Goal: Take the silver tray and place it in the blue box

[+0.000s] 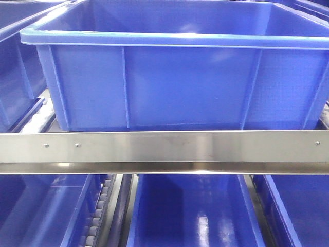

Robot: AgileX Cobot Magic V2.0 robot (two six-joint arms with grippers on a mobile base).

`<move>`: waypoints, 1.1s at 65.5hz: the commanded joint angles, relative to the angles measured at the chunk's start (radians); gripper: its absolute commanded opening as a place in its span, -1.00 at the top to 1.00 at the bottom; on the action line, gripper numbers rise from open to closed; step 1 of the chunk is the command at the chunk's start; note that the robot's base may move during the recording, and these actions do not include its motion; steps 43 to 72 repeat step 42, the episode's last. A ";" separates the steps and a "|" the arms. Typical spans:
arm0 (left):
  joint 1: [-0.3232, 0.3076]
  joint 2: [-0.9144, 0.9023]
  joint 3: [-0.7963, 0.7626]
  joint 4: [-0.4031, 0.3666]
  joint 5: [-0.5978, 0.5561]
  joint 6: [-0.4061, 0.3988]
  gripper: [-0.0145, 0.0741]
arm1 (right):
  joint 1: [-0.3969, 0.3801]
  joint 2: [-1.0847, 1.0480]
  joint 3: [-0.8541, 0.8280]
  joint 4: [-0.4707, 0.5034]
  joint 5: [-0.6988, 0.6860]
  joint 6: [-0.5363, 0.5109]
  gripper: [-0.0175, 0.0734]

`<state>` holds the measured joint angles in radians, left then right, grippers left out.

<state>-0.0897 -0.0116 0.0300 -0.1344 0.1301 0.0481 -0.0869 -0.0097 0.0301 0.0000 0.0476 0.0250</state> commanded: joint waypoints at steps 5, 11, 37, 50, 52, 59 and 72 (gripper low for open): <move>0.002 -0.016 -0.005 -0.010 -0.085 0.002 0.91 | -0.005 -0.021 0.003 0.000 -0.092 -0.007 0.49; 0.002 -0.016 -0.005 -0.010 -0.085 0.002 0.91 | -0.005 -0.021 0.003 0.000 -0.092 -0.007 0.49; 0.002 -0.016 -0.005 -0.010 -0.085 0.002 0.91 | -0.005 -0.021 0.003 0.000 -0.092 -0.007 0.49; 0.002 -0.016 -0.005 -0.010 -0.085 0.002 0.91 | -0.005 -0.021 0.003 0.000 -0.092 -0.007 0.49; 0.002 -0.016 -0.005 -0.010 -0.085 0.002 0.91 | -0.005 -0.021 0.003 0.000 -0.092 -0.007 0.49; 0.002 -0.016 -0.005 -0.010 -0.085 0.002 0.91 | -0.005 -0.021 0.003 0.000 -0.092 -0.007 0.49; 0.002 -0.016 -0.005 -0.010 -0.085 0.002 0.91 | -0.005 -0.021 0.003 0.000 -0.092 -0.007 0.49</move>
